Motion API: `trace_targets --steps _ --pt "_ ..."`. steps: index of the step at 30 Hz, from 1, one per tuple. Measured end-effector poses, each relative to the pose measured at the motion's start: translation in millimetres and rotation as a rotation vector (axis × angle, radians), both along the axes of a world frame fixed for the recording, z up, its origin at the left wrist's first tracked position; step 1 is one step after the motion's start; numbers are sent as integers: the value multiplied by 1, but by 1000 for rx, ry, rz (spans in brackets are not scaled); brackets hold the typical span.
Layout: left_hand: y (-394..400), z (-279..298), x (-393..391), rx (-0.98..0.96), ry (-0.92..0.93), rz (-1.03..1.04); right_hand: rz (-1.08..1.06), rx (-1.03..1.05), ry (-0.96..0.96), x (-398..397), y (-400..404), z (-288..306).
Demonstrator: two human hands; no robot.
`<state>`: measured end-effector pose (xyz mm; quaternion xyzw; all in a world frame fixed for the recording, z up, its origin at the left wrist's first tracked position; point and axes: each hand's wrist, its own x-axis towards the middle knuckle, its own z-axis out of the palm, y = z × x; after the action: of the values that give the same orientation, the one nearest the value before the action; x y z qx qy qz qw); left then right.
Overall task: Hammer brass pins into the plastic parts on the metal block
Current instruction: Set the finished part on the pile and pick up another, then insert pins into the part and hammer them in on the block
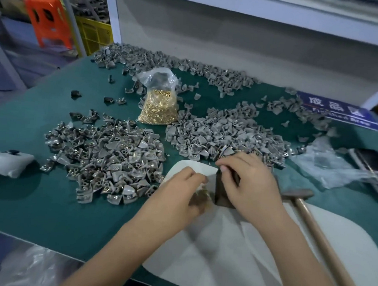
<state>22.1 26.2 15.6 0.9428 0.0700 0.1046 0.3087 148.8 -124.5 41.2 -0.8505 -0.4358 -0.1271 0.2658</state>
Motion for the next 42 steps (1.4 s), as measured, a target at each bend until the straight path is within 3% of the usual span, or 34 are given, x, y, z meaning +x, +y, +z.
trace_targets --steps 4,9,13,23,42 --pt "-5 -5 10 -5 -7 6 10 17 -13 9 -19 0" --pt "-5 -6 12 2 -70 -25 -40 171 126 10 -32 -5" --pt "-3 -3 14 40 -1 -125 -33 217 201 11 -34 -3" --pt "-7 -5 11 238 -63 -116 -45 292 277 10 -35 -1" --pt "-7 -4 1 112 -92 31 -62 319 325 11 -38 -1"
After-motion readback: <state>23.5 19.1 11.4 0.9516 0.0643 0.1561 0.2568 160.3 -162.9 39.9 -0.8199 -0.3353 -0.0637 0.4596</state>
